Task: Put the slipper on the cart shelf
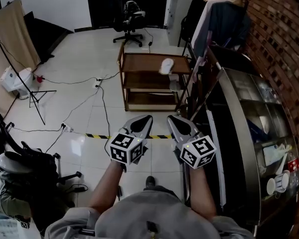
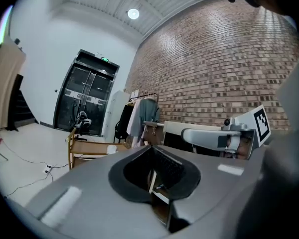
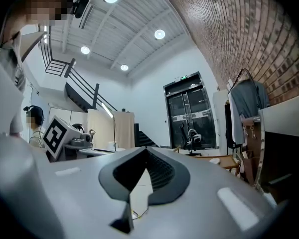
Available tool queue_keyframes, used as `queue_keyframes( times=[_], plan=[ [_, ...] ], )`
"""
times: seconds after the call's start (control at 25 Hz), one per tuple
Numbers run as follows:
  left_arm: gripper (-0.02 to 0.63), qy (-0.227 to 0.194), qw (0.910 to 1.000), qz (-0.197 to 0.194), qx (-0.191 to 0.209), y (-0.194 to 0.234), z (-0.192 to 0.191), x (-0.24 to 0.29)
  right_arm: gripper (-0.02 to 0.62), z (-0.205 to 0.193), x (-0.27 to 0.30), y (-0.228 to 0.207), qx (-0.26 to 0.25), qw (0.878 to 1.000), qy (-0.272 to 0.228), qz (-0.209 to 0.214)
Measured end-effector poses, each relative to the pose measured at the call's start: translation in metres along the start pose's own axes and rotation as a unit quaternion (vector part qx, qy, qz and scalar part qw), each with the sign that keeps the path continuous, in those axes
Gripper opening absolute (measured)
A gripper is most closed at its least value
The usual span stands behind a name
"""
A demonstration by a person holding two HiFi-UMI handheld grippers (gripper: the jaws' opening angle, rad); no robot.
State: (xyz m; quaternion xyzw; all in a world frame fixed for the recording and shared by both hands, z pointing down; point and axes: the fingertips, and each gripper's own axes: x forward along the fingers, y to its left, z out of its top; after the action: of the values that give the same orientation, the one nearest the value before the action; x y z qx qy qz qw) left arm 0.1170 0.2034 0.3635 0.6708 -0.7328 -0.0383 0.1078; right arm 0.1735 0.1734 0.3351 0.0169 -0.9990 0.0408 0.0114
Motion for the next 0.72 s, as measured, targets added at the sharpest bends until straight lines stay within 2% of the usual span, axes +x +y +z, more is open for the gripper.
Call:
queue_keyframes(
  times=[0.4,0.72],
  plan=[
    [0.008,-0.004,0.9999,0.001,-0.014,0.037,0.023,0.081,0.000,0.007,0.054,-0.078,0.003,1.000,0.001,0.014],
    [0.008,0.008,0.9997,-0.013,-0.021,0.090,0.022,0.137,0.000,-0.009,0.110,-0.132,0.012,1.000,0.017,-0.006]
  ],
)
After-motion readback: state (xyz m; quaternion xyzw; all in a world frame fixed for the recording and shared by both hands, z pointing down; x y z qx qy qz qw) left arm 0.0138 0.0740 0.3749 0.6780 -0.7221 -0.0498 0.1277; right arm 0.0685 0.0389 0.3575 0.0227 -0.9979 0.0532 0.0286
